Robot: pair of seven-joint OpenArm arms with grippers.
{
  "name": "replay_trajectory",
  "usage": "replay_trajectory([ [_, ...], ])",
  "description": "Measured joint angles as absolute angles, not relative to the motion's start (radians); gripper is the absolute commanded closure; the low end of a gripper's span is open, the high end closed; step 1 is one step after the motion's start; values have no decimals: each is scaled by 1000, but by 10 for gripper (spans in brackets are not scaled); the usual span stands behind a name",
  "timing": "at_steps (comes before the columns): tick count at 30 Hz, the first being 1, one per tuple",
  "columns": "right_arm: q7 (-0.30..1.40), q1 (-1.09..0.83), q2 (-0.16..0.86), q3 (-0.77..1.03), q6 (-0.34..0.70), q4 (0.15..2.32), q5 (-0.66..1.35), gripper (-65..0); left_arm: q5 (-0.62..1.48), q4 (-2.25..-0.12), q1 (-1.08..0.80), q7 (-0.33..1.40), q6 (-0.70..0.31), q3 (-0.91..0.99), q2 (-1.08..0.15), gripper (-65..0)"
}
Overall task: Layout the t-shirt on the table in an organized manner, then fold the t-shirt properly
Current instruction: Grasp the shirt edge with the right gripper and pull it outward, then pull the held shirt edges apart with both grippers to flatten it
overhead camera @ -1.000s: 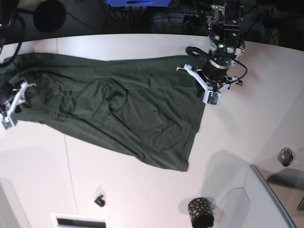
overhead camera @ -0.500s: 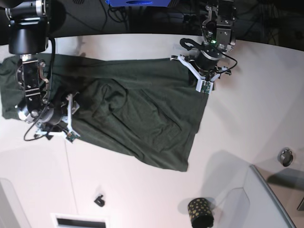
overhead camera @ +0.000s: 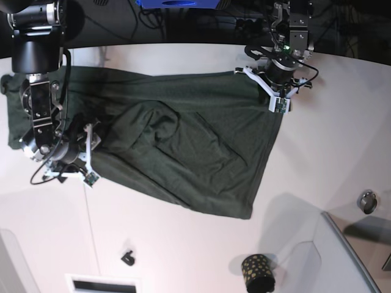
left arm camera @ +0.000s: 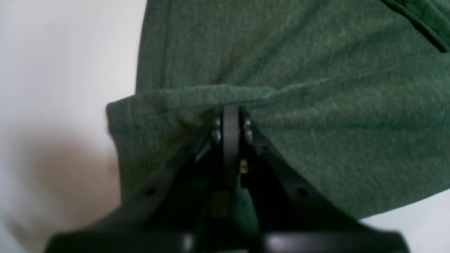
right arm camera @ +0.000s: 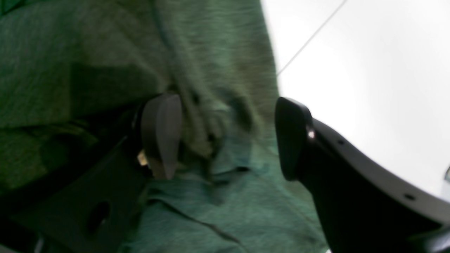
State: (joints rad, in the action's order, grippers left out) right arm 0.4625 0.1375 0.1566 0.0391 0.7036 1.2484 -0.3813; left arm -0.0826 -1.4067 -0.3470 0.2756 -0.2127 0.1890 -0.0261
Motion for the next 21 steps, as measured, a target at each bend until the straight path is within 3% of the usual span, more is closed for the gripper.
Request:
replay_trajectory([
  [11, 460, 179, 157, 40, 704, 1159, -379, -380, -101, -1527, -374, 332, -210, 189, -32, 0],
  [16, 462, 185, 157, 40, 704, 1157, -378, -270, -104, -1526, -374, 334, -210, 189, -32, 0],
  [21, 459, 204, 157, 40, 704, 1154, -378, -270, -103, -1525, -374, 333, -210, 189, -31, 0],
])
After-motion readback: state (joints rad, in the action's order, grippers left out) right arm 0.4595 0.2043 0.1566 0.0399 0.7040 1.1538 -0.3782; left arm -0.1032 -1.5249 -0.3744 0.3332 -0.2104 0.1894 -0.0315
